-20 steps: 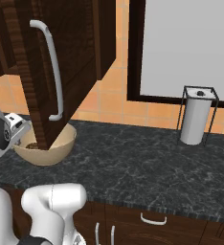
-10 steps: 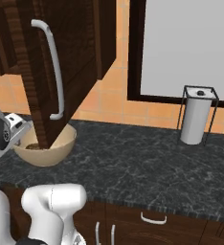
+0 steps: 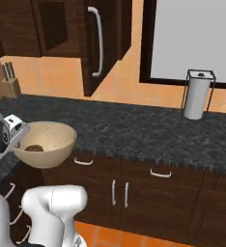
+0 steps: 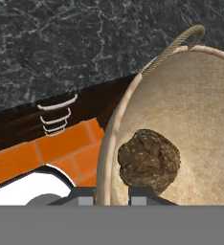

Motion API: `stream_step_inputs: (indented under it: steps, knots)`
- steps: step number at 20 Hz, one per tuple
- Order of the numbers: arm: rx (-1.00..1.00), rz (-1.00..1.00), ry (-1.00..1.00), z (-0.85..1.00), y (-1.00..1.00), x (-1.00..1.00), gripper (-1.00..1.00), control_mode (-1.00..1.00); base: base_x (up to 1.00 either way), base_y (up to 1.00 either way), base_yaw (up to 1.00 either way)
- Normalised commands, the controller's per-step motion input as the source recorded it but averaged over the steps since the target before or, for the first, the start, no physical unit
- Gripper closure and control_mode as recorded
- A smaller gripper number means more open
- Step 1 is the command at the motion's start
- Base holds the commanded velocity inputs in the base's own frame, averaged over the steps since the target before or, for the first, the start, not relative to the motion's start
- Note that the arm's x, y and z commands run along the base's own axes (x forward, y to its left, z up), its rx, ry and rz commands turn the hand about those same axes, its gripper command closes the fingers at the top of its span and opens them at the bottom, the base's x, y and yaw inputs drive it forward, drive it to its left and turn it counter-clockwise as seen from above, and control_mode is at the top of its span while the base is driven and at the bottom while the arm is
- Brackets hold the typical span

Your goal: Open the cabinet, pick up the bread from the cabinet and place it in the basket. Then move the basket to the dining counter.

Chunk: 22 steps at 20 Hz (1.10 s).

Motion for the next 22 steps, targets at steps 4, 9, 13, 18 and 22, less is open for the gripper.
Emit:
stream_step_inputs:
  steps: [4, 9, 13, 18, 22]
  knots:
    - [0.00, 0.00, 0.00, 0.00, 0.00, 0.00, 1.00, 1.00, -0.06, 0.05, -0.81]
    - [0.00, 0.00, 0.00, 0.00, 0.00, 0.00, 1.00, 1.00, 0.00, 0.16, -0.97]
    - [0.00, 0.00, 0.00, 0.00, 0.00, 0.00, 1.00, 1.00, 0.00, 0.16, -0.96]
    - [0.00, 0.00, 0.00, 0.00, 0.00, 0.00, 1.00, 1.00, 0.02, 0.13, -0.93]
    - [0.00, 0.00, 0.00, 0.00, 0.00, 0.00, 1.00, 1.00, 0.12, 0.09, -0.88]
